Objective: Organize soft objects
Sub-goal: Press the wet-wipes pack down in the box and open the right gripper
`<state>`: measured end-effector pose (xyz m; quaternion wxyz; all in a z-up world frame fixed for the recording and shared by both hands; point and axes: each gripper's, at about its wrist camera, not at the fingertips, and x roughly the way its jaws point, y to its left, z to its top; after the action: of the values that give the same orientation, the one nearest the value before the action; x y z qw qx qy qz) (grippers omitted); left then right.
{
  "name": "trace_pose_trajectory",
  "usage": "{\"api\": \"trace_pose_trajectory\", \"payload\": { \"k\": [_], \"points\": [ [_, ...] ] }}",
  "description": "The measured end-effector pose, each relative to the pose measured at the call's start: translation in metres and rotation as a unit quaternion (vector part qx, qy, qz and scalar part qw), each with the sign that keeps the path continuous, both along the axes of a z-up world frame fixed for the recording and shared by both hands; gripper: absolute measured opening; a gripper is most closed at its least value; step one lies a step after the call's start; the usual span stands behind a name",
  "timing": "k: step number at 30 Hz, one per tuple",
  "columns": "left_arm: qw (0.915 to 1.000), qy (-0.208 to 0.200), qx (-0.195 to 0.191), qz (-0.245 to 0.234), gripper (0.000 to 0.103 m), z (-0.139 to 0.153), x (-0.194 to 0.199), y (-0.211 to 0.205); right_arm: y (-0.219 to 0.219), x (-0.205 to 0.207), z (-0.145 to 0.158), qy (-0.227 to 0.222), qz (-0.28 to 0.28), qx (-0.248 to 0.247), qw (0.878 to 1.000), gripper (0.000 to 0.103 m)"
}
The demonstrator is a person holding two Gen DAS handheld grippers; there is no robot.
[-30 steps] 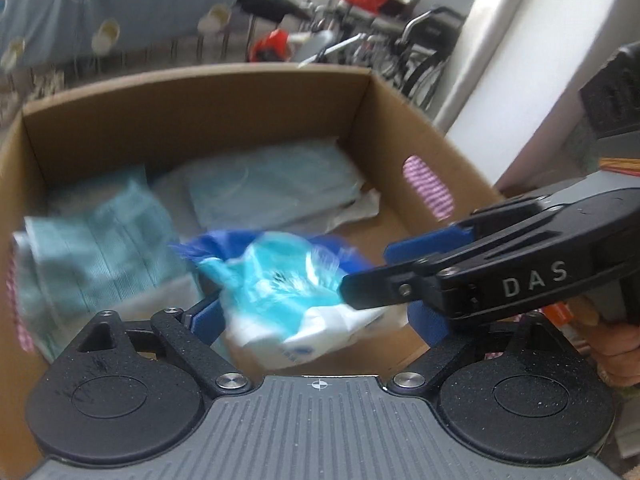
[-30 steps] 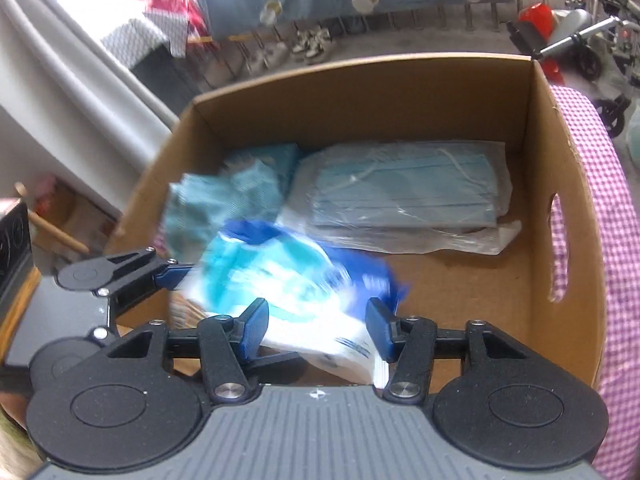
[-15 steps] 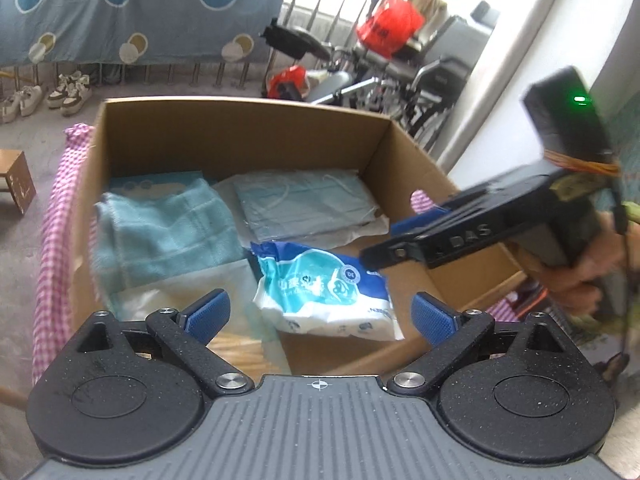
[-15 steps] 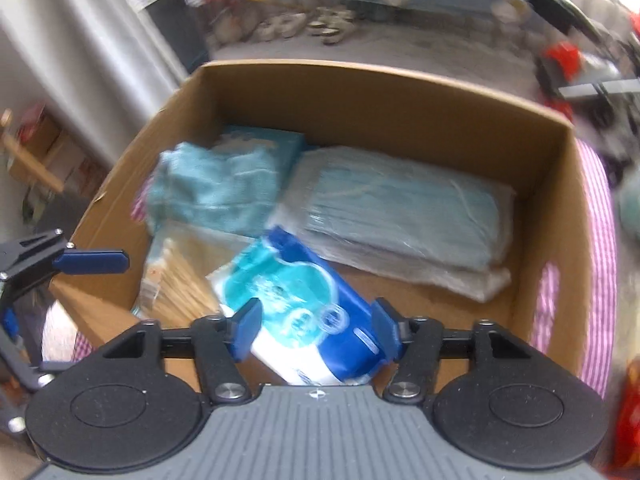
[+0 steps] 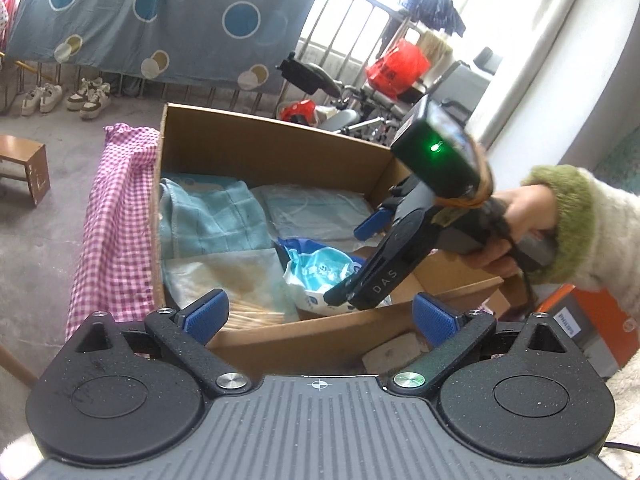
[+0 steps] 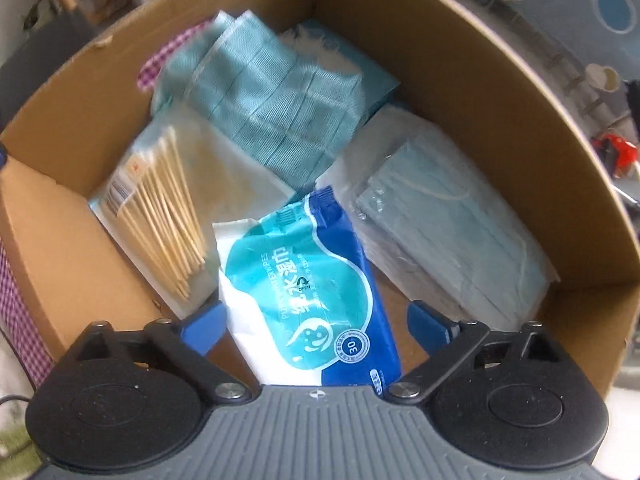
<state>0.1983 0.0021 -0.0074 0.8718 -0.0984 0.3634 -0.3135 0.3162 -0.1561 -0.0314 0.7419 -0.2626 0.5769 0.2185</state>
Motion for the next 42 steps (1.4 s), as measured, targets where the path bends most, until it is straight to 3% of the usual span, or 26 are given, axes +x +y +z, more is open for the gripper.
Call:
{"api": "trace_pose_trajectory", "payload": {
  "k": [3,5,9,12,15,18,20,21,23,25,27,30,34,38,42],
  "points": [
    [0.9999,-0.002,-0.011,0.003,0.099,-0.002,-0.002,0.008,-0.002,0.009,-0.005,0.031,0.021,-0.006,0.999,0.099],
    [0.9998,-0.001,-0.017,0.006,0.099,-0.003,-0.002,0.012,0.000,0.009,-0.006,0.029,0.057,-0.028,0.998,0.098],
    [0.9995,-0.002,-0.029,0.008,0.099,-0.004,-0.004,0.022,0.010,0.001,-0.006,-0.006,0.141,-0.085,0.986,0.096],
    [0.9992,-0.002,-0.039,0.012,0.099,-0.007,-0.004,0.027,0.014,-0.011,-0.003,-0.050,0.204,-0.116,0.971,0.096],
    [0.9988,-0.003,-0.046,0.014,0.099,-0.008,-0.004,0.029,0.016,-0.024,0.005,-0.080,0.217,-0.125,0.965,0.096],
    [0.9987,-0.007,-0.049,0.011,0.099,-0.007,-0.007,0.030,0.003,-0.024,0.025,-0.074,0.136,-0.072,0.985,0.098],
    [0.9987,-0.008,-0.051,0.006,0.099,-0.007,-0.009,0.030,-0.017,-0.013,0.040,-0.050,0.025,-0.010,0.998,0.100],
    [0.9986,-0.009,-0.052,0.003,0.099,-0.007,-0.010,0.031,-0.029,-0.006,0.044,-0.032,-0.038,0.018,0.999,0.100],
    [0.9987,-0.010,-0.051,0.001,0.099,-0.007,-0.011,0.031,-0.055,0.011,0.045,0.019,-0.179,0.079,0.980,0.100],
    [0.9987,-0.011,-0.050,-0.001,0.099,-0.006,-0.013,0.031,-0.083,0.020,0.037,0.070,-0.288,0.135,0.946,0.099],
    [0.9986,-0.011,-0.051,-0.003,0.099,-0.005,-0.014,0.029,-0.103,0.017,0.023,0.095,-0.356,0.166,0.915,0.099],
    [0.9983,-0.023,-0.051,-0.016,0.099,0.000,-0.015,0.022,-0.117,0.016,0.012,0.091,-0.392,0.155,0.902,0.099],
    [0.9977,-0.032,-0.040,-0.045,0.097,0.005,0.001,-0.001,-0.126,0.015,-0.001,0.106,-0.413,0.180,0.886,0.098],
    [0.9969,-0.027,0.005,-0.074,0.092,0.002,0.026,-0.036,-0.133,0.018,-0.014,0.116,-0.408,0.190,0.885,0.090],
    [0.9932,0.031,0.038,-0.106,0.080,-0.007,0.060,-0.068,-0.148,0.019,-0.020,0.128,-0.407,0.216,0.878,0.079]
  ]
}}
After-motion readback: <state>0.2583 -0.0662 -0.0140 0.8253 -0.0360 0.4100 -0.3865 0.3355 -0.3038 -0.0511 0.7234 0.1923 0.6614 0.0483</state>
